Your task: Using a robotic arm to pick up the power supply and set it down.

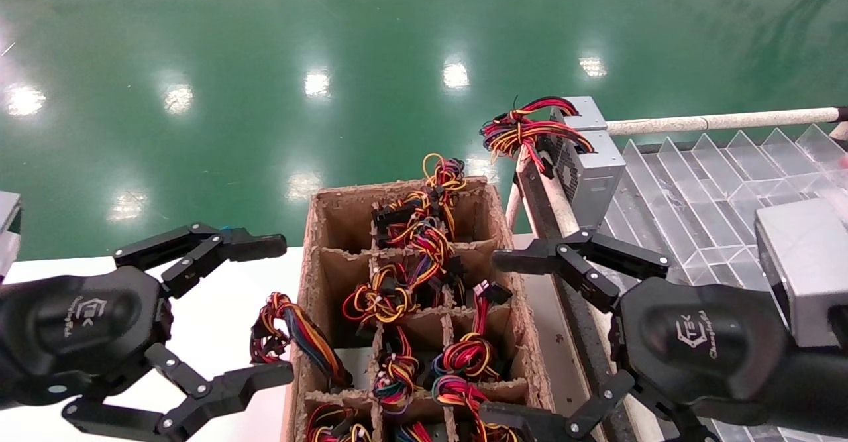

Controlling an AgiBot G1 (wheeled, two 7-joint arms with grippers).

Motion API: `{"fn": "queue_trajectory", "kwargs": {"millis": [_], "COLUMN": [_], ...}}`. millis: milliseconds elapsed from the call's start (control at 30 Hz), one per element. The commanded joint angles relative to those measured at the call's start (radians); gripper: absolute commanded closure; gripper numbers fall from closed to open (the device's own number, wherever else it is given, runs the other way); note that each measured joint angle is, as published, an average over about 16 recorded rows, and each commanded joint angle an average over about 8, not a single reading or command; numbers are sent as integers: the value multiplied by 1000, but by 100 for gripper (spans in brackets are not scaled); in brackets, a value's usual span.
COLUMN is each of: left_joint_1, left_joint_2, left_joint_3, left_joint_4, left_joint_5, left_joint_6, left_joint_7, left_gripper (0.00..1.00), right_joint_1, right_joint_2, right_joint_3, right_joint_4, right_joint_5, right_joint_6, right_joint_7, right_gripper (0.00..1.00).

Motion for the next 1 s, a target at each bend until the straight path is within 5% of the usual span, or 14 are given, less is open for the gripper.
{"fn": "queue_trajectory", "kwargs": {"millis": [33, 1000], "left_joint_1": [0, 0], "left_joint_2": [0, 0], "left_joint_3": [0, 0], "left_joint_4": [0, 0], "left_joint_5": [0, 0], "left_joint_6": [0, 0], "left_joint_7": [0, 0], "left_gripper": [0, 0], "right_joint_1": [0, 0], "right_joint_2": [0, 0], "right_joint_3": [0, 0], "right_joint_4": [0, 0], "right_joint_5": [0, 0], "right_joint_6": [0, 0], "right_joint_7": [0, 0], "right_gripper": [0, 0]}}
